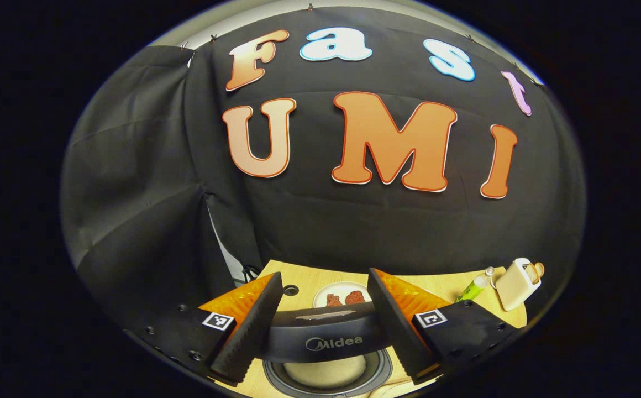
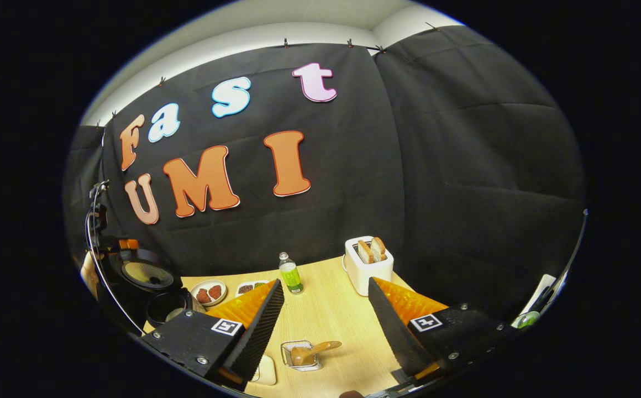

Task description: Close the left gripper, press the button to open the rice cooker; take a wooden spoon from the chopstick holder with the right hand, scoop a spoonful of rice and pour it into the rice cooker, then put the wooden spoon back into the chopstick holder.

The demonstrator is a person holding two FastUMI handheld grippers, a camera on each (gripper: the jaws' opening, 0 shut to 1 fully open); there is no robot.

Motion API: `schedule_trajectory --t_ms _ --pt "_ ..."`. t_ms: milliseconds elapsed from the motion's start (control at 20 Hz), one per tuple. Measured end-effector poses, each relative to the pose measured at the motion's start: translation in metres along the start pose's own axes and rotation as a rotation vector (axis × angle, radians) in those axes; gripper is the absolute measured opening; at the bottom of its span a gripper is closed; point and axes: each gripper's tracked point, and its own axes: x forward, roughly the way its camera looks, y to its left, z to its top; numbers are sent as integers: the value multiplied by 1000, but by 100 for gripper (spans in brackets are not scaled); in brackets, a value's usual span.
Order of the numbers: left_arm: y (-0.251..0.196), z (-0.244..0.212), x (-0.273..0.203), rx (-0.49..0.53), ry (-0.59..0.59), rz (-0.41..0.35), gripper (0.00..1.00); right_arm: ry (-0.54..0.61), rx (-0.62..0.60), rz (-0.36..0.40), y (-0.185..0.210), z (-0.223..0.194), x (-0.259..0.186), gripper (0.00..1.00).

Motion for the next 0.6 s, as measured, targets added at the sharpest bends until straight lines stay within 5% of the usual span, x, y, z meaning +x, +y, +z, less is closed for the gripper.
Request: schedule_trajectory --t_ms 400,600 --pt "-37 -116 -32 -1 61 -59 99 14 -27 56 8 -8 -5 95" --pt "-35 -134 -32 11 -57 -49 94 8 -28 68 8 -2 -7 95"
